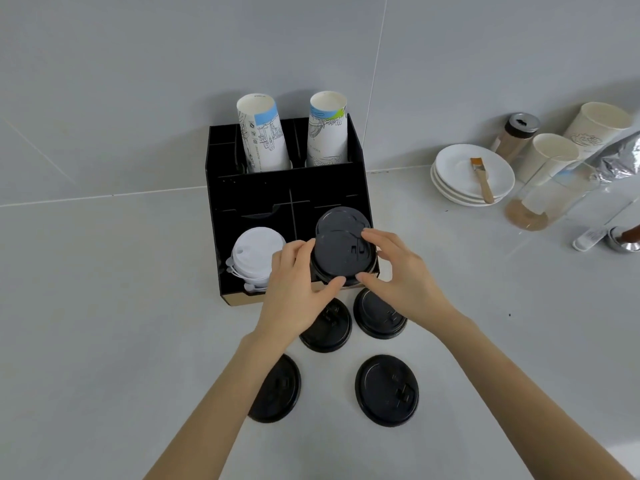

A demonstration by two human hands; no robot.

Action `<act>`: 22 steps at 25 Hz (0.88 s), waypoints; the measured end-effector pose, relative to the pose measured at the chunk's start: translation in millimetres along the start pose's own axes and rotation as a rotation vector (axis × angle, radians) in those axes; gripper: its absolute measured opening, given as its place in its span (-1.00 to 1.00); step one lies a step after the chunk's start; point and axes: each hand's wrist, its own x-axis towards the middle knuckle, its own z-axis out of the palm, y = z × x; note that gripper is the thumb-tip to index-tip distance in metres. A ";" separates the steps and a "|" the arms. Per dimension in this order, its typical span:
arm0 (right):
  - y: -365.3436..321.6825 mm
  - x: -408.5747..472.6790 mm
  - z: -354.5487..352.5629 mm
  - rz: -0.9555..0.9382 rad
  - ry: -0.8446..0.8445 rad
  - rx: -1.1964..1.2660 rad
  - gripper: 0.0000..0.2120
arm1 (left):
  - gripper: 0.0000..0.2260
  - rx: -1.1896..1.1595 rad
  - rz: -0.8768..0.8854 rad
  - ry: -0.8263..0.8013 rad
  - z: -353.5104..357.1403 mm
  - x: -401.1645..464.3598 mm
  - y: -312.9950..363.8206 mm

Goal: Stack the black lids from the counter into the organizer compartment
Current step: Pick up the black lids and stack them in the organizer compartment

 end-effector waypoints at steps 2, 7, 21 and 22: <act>0.9 10.5 -1.1 0.005 0.019 0.008 -0.49 | -0.40 -0.008 -0.003 -0.012 -0.7 12.6 -0.7; 7.2 36.7 0.6 0.032 0.071 -0.004 -0.49 | -0.40 -0.015 -0.011 -0.032 0.8 42.9 -4.6; 32.6 54.2 20.0 0.075 0.093 -0.121 -0.49 | -0.44 -0.022 -0.045 -0.085 25.2 62.8 -22.5; 33.6 53.7 21.0 0.073 0.099 -0.126 -0.48 | -0.44 -0.021 -0.041 -0.081 26.0 62.4 -23.2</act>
